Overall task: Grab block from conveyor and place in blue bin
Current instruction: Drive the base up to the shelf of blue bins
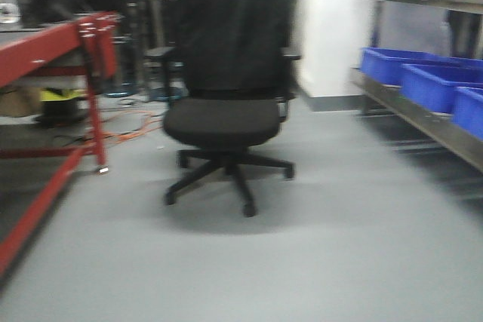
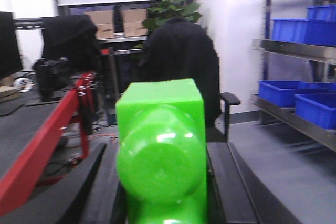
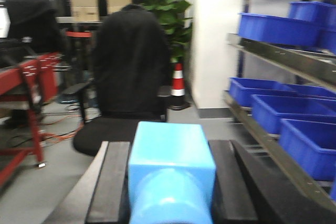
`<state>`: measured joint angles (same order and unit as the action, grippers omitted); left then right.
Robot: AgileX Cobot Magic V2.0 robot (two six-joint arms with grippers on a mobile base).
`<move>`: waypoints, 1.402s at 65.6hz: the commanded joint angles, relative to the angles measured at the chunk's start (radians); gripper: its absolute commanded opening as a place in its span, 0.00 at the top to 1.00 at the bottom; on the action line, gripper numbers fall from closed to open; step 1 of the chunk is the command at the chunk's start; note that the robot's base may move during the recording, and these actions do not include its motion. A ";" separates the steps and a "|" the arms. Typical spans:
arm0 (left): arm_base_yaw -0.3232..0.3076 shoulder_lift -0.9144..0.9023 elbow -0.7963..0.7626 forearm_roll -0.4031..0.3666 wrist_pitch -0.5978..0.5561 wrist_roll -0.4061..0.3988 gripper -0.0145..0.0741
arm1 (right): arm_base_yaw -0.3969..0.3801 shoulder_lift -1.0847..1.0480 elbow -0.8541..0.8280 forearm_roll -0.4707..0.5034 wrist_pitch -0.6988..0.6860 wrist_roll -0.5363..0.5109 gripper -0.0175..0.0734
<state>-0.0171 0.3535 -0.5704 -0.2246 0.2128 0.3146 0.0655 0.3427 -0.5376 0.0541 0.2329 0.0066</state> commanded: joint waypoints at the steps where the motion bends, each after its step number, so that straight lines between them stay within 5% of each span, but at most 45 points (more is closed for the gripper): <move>1: -0.005 -0.004 -0.002 0.000 -0.018 -0.003 0.96 | 0.003 -0.005 0.002 -0.007 -0.024 -0.007 0.99; 92: -0.005 -0.004 -0.002 0.000 -0.018 -0.003 0.96 | 0.003 -0.005 0.002 -0.007 -0.024 -0.007 0.99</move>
<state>-0.0171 0.3535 -0.5704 -0.2246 0.2128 0.3146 0.0655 0.3427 -0.5376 0.0541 0.2329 0.0066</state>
